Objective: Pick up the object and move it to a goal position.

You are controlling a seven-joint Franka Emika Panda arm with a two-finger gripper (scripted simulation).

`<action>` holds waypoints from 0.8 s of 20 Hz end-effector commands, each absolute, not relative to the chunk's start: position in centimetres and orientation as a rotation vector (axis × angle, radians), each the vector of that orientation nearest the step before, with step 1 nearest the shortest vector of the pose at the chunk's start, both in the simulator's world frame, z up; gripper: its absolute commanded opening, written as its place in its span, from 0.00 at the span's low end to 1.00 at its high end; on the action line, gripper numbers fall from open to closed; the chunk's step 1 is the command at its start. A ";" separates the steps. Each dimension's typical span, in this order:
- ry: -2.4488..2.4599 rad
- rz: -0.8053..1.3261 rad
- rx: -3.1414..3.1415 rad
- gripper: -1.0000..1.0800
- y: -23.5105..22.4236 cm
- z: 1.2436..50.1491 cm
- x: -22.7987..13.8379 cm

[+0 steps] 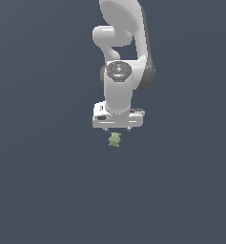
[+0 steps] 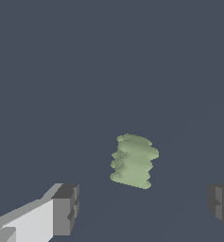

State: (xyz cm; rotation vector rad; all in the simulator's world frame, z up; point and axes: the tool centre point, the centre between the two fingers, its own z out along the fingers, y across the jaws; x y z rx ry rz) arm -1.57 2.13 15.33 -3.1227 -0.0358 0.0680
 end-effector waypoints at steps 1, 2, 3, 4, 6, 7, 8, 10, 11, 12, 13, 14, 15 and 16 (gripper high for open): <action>-0.036 0.068 -3.123 0.96 2.1 15.3 -1.6; -0.035 0.067 -3.123 0.96 2.1 15.3 -1.6; -0.033 0.066 -3.125 0.96 1.9 15.4 -1.5; -0.029 0.063 -3.127 0.96 1.6 15.5 -1.4; -0.017 0.053 -3.134 0.96 0.6 15.7 -1.2; -0.009 0.048 -3.139 0.96 -0.1 15.9 -1.1; -0.003 0.043 -3.143 0.96 -0.6 16.0 -1.0; 0.003 0.036 -3.149 0.96 -1.4 16.3 -0.8; 0.004 0.035 -3.150 0.96 -1.6 16.4 -0.8; 0.004 0.035 -3.150 0.96 -1.7 16.4 -0.8; 0.002 0.035 -3.150 0.96 -1.6 16.4 -0.8; 0.003 0.036 -3.149 0.96 -1.5 16.3 -0.8; 0.006 0.036 -3.149 0.96 -1.4 16.2 -0.8; 0.012 0.035 -3.148 0.96 -1.3 16.1 -0.9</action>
